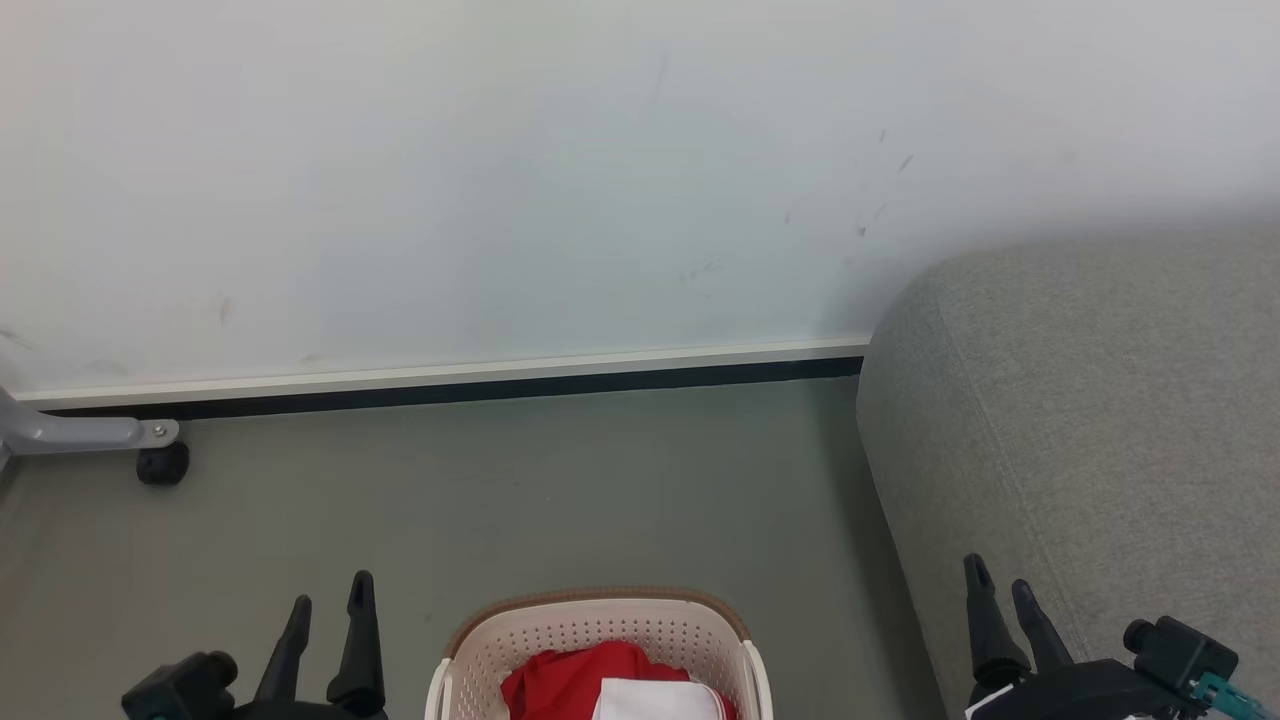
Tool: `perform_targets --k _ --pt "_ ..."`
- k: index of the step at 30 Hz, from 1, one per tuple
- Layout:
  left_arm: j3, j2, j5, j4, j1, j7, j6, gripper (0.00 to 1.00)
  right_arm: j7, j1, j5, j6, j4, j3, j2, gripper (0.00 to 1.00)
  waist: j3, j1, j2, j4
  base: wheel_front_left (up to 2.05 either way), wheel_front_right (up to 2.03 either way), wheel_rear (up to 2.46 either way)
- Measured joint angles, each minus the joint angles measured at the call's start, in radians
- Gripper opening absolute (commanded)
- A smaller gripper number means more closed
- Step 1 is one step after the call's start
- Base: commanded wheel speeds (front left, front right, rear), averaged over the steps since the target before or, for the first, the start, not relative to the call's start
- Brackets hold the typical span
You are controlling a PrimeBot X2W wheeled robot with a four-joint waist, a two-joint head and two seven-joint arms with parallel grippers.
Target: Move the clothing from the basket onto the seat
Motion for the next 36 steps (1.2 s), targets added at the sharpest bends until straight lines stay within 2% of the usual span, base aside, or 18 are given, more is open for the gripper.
perform_targets --k 17,36 --pt "-0.021 0.014 0.307 -0.009 0.022 -0.069 0.045 1.0 -0.069 -0.001 -0.236 -0.044 0.004 0.094 -0.02 1.0 -0.007 0.0 0.0 -0.003 0.0 0.0 0.0" --pt "-0.032 0.011 0.553 -0.008 0.059 -0.132 0.089 1.0 -0.132 -0.001 -0.466 -0.079 0.005 0.176 -0.049 1.0 -0.017 0.0 0.0 -0.007 0.0 0.0 0.0"
